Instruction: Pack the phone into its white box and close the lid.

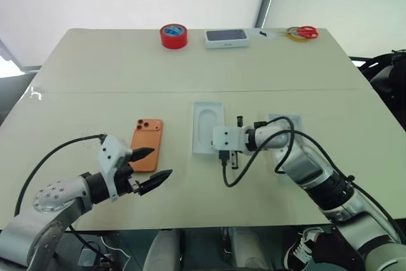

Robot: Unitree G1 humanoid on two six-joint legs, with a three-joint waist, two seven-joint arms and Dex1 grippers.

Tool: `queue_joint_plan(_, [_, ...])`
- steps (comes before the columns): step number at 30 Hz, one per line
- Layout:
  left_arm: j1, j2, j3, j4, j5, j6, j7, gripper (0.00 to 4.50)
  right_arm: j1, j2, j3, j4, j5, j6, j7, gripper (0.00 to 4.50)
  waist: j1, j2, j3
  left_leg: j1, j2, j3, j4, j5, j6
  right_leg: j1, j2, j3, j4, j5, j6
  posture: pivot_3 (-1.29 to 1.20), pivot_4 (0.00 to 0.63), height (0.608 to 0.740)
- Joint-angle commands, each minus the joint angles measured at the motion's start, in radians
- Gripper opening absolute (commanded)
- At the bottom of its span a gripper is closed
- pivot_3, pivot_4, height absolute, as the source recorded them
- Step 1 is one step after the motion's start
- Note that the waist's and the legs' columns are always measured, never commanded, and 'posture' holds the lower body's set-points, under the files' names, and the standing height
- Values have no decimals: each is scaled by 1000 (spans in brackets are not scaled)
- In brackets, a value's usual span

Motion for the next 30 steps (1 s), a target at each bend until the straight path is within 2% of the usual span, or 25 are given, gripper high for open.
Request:
queue_joint_plan(1, [-2, 11, 22, -27, -7, -13, -5, 4349, -7, 10, -6, -14, -7, 3, -4, 34, 0, 0, 0, 0, 0, 0, 0, 0, 0, 0, 0, 0, 0, 0, 0, 0, 150, 740])
queue_joint_plan(7, [1, 9, 27, -25, -8, -13, -1, 4349, -72, 76, -58, -13, 32, 64, -35, 34, -3, 0, 0, 0, 0, 0, 0, 0, 0, 0, 0, 0, 0, 0, 0, 0, 150, 740])
queue_joint_plan(17, [3, -4, 34, -21, -8, -8, 27, 4349, -88, 129, 9, 146, -24, -7, -104, 34, -2, 0, 0, 0, -1, 1, 0, 0, 0, 0, -1, 1, 0, 0, 0, 0, 150, 740])
queue_joint_plan(25, [-109, -85, 277, 125, -220, 226, 329, 4425, -152, 209, -35, 89, 27, 38, -103, 10, -4, 0, 0, 3, 0, 0, 0, 0, 0, 0, 0, 1, 7, 1, 2, 0, 150, 740])
queue_joint_plan(30, [-199, -51, 291, 213, -261, 440, 490, 4425, -185, 279, 27, 132, 21, 21, -97, 10, -3, 0, 0, 9, 0, 0, 0, 0, -1, 3, 1, 1, 10, 1, 2, 0, 150, 740])
